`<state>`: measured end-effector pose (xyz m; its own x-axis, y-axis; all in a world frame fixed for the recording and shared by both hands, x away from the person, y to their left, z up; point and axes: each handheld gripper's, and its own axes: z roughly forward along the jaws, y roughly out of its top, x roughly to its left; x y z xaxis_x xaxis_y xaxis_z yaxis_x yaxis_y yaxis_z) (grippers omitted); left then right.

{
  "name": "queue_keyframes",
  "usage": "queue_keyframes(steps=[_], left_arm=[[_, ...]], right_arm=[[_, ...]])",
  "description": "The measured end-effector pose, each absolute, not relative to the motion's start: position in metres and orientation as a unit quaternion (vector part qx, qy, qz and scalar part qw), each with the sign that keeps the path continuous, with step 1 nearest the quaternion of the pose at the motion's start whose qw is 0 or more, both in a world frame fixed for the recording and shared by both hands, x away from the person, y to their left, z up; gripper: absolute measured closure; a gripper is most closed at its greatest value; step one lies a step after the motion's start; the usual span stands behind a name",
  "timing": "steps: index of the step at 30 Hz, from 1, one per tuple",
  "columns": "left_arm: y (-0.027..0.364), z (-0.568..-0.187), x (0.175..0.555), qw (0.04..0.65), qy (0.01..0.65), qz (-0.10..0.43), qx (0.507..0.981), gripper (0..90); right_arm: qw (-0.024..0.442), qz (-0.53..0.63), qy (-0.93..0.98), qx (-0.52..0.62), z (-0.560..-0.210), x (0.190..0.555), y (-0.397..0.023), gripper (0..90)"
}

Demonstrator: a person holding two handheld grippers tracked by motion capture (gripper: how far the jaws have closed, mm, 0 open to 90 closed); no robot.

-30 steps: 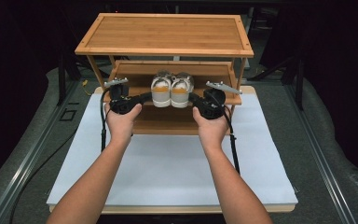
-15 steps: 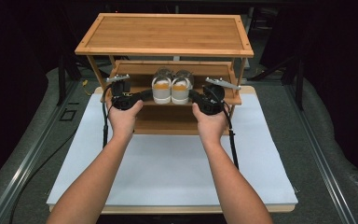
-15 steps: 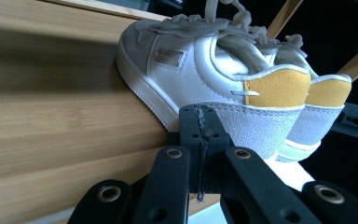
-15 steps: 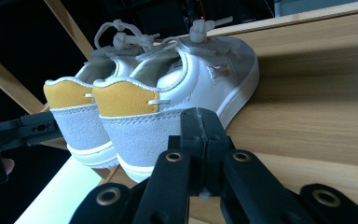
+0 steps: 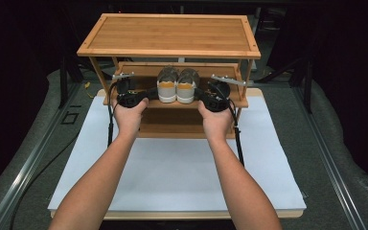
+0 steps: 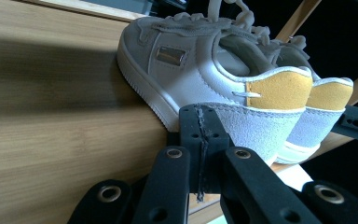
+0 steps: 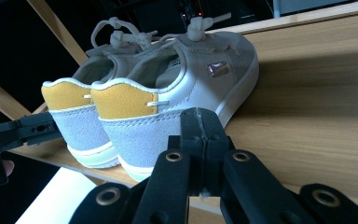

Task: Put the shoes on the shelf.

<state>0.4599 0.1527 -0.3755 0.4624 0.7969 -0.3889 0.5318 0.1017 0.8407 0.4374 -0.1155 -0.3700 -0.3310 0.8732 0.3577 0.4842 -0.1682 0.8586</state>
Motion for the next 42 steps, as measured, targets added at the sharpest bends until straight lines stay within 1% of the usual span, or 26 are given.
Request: queue_keyframes(steps=[11, 15, 23, 32, 40, 42], left_arm=[[0.151, -0.376, 0.473, 0.539, 0.509, 0.124, 0.660, 90.0], [0.149, -0.378, 0.475, 0.540, 0.510, 0.120, 0.659, 90.0], [0.147, -0.376, 0.479, 0.531, 0.512, 0.130, 0.663, 90.0], [0.148, -0.374, 0.475, 0.534, 0.509, 0.128, 0.662, 89.7], [0.152, -0.365, 0.459, 0.547, 0.495, 0.134, 0.662, 89.2], [0.153, -0.364, 0.454, 0.545, 0.490, 0.133, 0.668, 88.9]], right_arm=[[0.178, 0.534, 0.614, 0.553, -0.372, 0.451, -0.116, 90.0], [0.183, 0.519, 0.620, 0.559, -0.371, 0.455, -0.117, 90.0], [0.186, 0.523, 0.617, 0.558, -0.373, 0.460, -0.115, 90.0], [0.194, 0.517, 0.624, 0.553, -0.371, 0.454, -0.115, 90.0], [0.204, 0.525, 0.615, 0.552, -0.368, 0.444, -0.125, 90.0], [0.207, 0.526, 0.614, 0.551, -0.368, 0.439, -0.126, 90.0]])
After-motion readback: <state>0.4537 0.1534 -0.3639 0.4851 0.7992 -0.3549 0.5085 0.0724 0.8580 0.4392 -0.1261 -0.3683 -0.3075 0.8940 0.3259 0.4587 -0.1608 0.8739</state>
